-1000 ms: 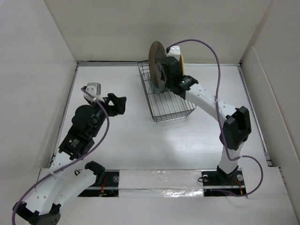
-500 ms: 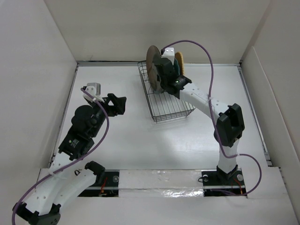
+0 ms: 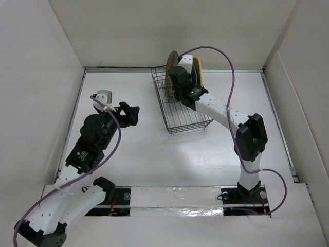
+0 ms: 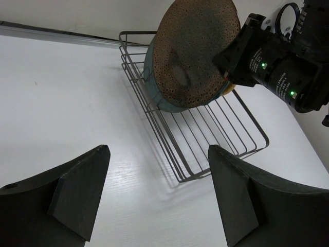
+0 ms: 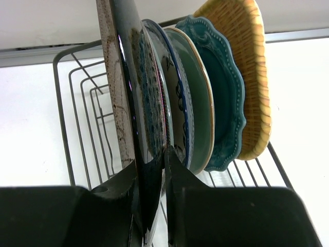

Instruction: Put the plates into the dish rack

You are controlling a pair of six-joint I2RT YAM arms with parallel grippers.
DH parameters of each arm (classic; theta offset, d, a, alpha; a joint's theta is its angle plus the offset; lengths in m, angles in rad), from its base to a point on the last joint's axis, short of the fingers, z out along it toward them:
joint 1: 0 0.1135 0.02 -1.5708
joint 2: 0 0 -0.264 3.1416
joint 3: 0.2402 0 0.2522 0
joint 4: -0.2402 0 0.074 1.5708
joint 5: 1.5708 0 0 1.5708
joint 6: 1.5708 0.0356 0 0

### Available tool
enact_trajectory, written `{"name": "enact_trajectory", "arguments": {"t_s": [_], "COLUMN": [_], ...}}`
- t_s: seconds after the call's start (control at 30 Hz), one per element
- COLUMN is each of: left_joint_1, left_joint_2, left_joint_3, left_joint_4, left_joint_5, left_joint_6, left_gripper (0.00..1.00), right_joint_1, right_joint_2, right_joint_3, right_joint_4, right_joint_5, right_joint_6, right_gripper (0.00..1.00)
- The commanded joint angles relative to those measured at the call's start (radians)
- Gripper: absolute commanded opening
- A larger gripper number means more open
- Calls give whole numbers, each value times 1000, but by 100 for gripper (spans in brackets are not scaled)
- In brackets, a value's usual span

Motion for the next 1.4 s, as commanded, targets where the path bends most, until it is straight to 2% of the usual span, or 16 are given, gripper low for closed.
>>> {"name": "enact_trajectory", "arguments": {"t_s": [0.0,0.4,0.47,0.5,0.53,0.6,0.63,0.7,0.73,0.9,1.1,1.13,1.2,1.23,1.37], "left_joint_1": [-4,-4,-4,-4,-4,-4,-4,-4,-4,-4,-4,-4,-4,-4,-4], "left_joint_2": [-6,8,14,15,18,21,21,23,23,20,15,11,5,-2,-14], "left_joint_3": [7,10,10,12,12,13,12,13,12,7,4,4,4,4,4], "left_joint_4": [44,41,36,33,30,30,30,27,28,33,31,31,28,30,39], "left_joint_5": [2,-16,-30,-33,-35,-39,-42,-56,-59,-73,-122,-131,-154,-170,-180], "left_joint_6": [9,9,6,5,5,2,2,0,-1,0,3,3,5,6,11], "left_gripper": [75,75,79,86,86,87,87,88,88,89,88,88,88,88,88], "right_joint_1": [2,53,53,53,62,62,62,62,62,62,22,10,-50,-77,-255], "right_joint_2": [-15,81,78,74,58,33,7,-22,-37,-212,-497,-606,-727,-854,-1103], "right_joint_3": [43,44,58,64,64,58,57,58,57,-18,-337,-395,-578,-694,-863], "right_joint_4": [204,164,150,147,147,156,156,153,144,159,198,205,231,259,262], "right_joint_5": [32,12,5,3,-1,-5,-6,-17,-18,38,-5,-2,-15,-41,-159], "right_joint_6": [33,38,35,29,26,13,10,4,1,-40,-14,-5,35,50,110], "right_gripper": [0,0,13,21,39,59,77,90,100,100,100,100,100,100,100]}}
